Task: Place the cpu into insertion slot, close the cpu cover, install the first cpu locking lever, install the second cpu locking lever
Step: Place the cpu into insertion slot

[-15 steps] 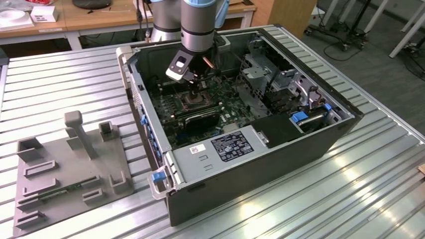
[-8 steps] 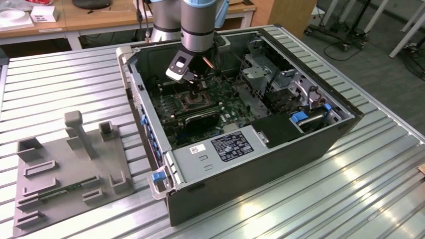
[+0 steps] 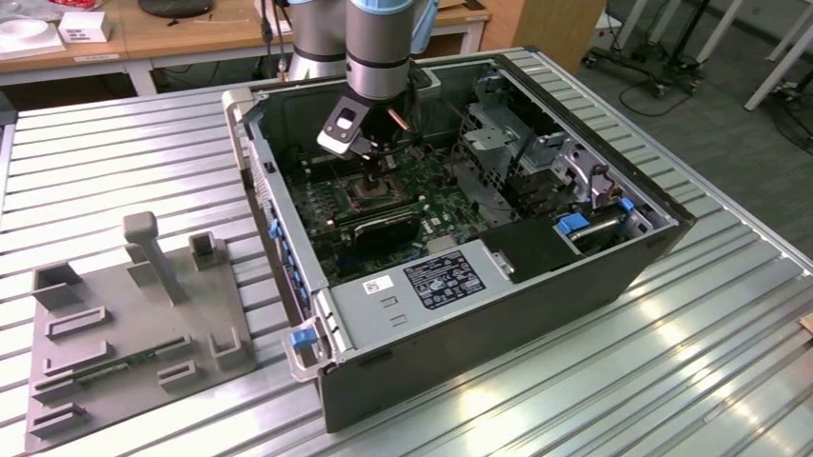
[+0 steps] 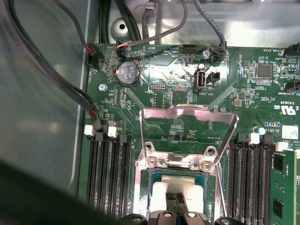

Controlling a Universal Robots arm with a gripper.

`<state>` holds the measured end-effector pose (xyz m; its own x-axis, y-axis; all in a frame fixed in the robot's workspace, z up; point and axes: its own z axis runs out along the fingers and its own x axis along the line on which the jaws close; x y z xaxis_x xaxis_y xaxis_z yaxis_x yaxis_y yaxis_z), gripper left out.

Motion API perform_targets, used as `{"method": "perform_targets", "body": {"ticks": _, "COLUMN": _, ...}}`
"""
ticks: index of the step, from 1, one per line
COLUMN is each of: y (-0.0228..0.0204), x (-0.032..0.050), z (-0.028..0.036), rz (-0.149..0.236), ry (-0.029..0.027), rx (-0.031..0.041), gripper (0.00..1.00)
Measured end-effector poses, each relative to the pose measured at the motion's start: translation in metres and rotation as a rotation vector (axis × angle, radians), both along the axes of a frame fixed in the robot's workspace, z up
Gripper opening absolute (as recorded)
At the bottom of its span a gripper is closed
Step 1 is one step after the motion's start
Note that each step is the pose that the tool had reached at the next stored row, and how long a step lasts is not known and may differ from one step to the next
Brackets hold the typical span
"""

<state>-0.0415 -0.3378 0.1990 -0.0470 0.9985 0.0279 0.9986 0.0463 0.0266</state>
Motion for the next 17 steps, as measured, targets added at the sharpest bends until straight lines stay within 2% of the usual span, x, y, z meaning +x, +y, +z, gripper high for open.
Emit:
{"method": "perform_targets", "body": {"ticks": 12, "y": 0.0001, "x": 0.0001, "z": 0.0005, "rz": 0.0, "ry": -0.0005, "rx": 0.0008, "gripper": 0.11}}
{"method": "perform_targets", "body": {"ticks": 17, "y": 0.0001, "x": 0.0, "z": 0.0085, "rz": 0.0, "ry": -0.0001, "rx": 0.0002, "gripper": 0.11}}
